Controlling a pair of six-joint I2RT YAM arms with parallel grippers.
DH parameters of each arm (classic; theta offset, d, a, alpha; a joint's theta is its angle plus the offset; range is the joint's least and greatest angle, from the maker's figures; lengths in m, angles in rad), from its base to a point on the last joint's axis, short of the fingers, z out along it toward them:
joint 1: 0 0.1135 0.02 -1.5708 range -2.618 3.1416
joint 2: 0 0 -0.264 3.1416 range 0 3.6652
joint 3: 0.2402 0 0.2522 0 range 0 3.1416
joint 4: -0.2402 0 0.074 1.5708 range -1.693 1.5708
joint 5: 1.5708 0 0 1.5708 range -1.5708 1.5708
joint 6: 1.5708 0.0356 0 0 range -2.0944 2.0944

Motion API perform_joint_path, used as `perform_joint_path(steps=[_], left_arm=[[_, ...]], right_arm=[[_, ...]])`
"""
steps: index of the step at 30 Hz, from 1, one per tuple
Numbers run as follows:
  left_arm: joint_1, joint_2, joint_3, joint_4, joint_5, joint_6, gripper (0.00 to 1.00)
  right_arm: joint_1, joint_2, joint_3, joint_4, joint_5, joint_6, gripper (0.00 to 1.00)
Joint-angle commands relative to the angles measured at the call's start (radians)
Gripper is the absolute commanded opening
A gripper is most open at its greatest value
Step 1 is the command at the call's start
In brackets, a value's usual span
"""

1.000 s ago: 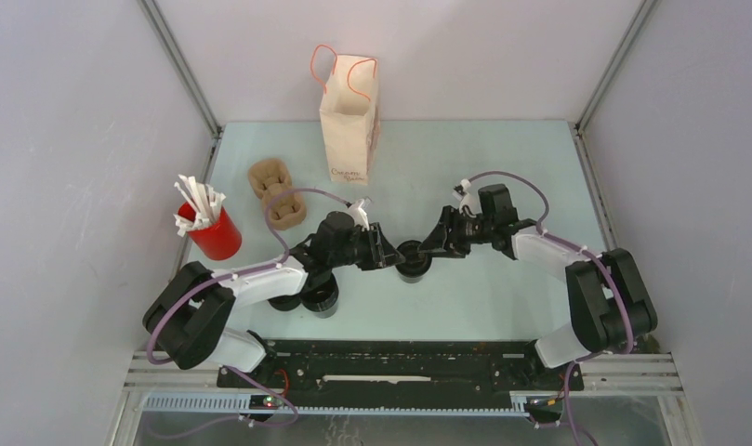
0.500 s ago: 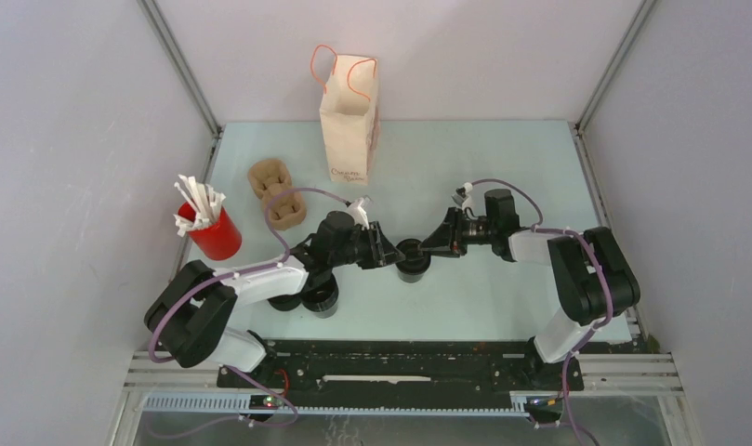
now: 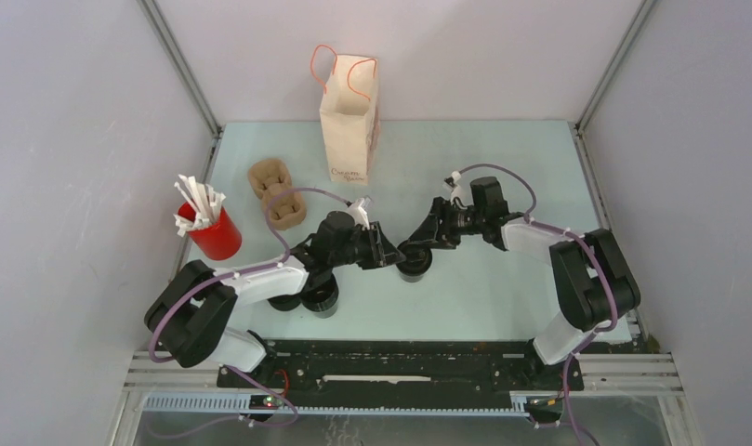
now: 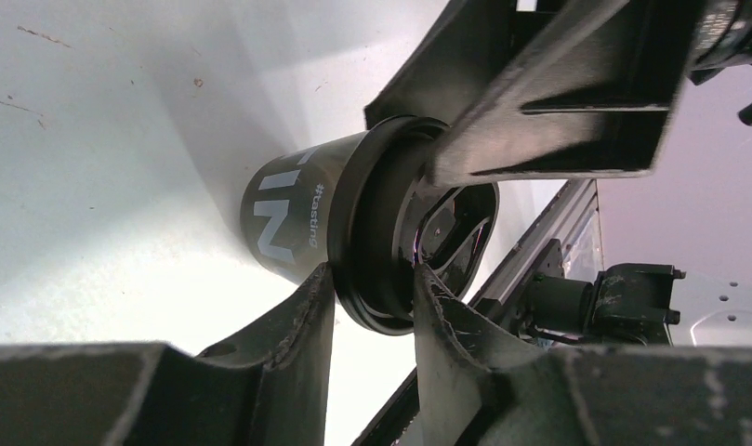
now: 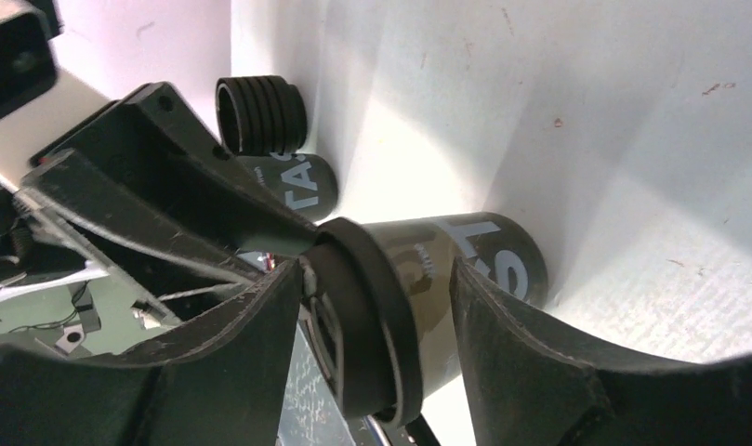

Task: Pack the takeout coffee

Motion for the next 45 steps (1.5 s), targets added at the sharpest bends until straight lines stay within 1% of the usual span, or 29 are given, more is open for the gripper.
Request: perform_joint_path(steps=[1, 4, 6, 9, 10, 14, 17, 19, 21, 22, 24, 27, 29, 34, 38, 41, 42, 45], left_arm=[[-0.01, 0.049, -0.021, -0.151, -0.036, 0.068, 0.37], [-0.01, 0.049, -0.023, -0.15, -0.037, 0.067, 0.37], [-0.01, 0.054, -0.023, -0.149, -0.04, 0.065, 0.37], [-0.01, 0.065, -0.02, -0.159, -0.048, 0.055, 0.36], [-0.01, 0.066, -0.02, -0.161, -0.049, 0.055, 0.36], [-0.01, 0.062, -0.024, -0.172, -0.061, 0.051, 0.36], [-0.01, 0.062, -0.027, -0.18, -0.075, 0.044, 0.35], [-0.01, 0.068, -0.021, -0.19, -0.084, 0.041, 0.35], [-0.01, 0.071, -0.015, -0.201, -0.089, 0.039, 0.35], [-0.01, 0.073, -0.013, -0.21, -0.095, 0.041, 0.35], [-0.01, 0.083, -0.008, -0.22, -0.099, 0.039, 0.35], [-0.01, 0.095, -0.001, -0.234, -0.11, 0.038, 0.35], [-0.01, 0.094, 0.0, -0.234, -0.111, 0.037, 0.35], [-0.018, 0.074, -0.011, -0.214, -0.092, 0.05, 0.35], [-0.029, 0.057, -0.003, -0.194, -0.071, 0.063, 0.35], [-0.035, 0.031, 0.016, -0.178, -0.051, 0.057, 0.37], [-0.037, 0.024, 0.022, -0.177, -0.047, 0.056, 0.38], [-0.04, 0.004, 0.036, -0.182, -0.049, 0.055, 0.42]], right_arm=[[0.019, 0.059, 0.017, -0.026, 0.023, -0.025, 0.64], [0.02, 0.082, -0.015, -0.001, 0.027, -0.027, 0.57], [0.01, 0.104, -0.054, 0.061, 0.022, 0.001, 0.53], [-0.014, 0.16, -0.098, 0.162, 0.01, 0.054, 0.42], [-0.014, 0.173, -0.102, 0.173, 0.014, 0.058, 0.4], [0.001, 0.189, -0.134, 0.18, 0.085, 0.025, 0.39], [-0.003, 0.213, -0.164, 0.203, 0.095, 0.038, 0.39], [-0.009, 0.22, -0.165, 0.177, 0.131, 0.061, 0.38], [-0.026, 0.221, -0.159, 0.11, 0.195, 0.072, 0.32], [-0.028, 0.221, -0.147, 0.059, 0.234, 0.06, 0.31], [-0.023, 0.216, -0.139, -0.007, 0.324, 0.042, 0.31], [0.006, 0.231, -0.114, -0.107, 0.416, 0.008, 0.33], [0.036, 0.218, -0.107, -0.139, 0.456, -0.014, 0.34], [0.065, 0.102, -0.125, -0.092, 0.362, -0.025, 0.4], [0.07, -0.025, -0.121, -0.06, 0.277, -0.017, 0.52], [0.07, -0.104, -0.122, -0.078, 0.272, -0.023, 0.6], [0.071, -0.121, -0.123, -0.106, 0.27, -0.024, 0.63], [0.065, -0.152, -0.121, -0.104, 0.257, -0.028, 0.73]])
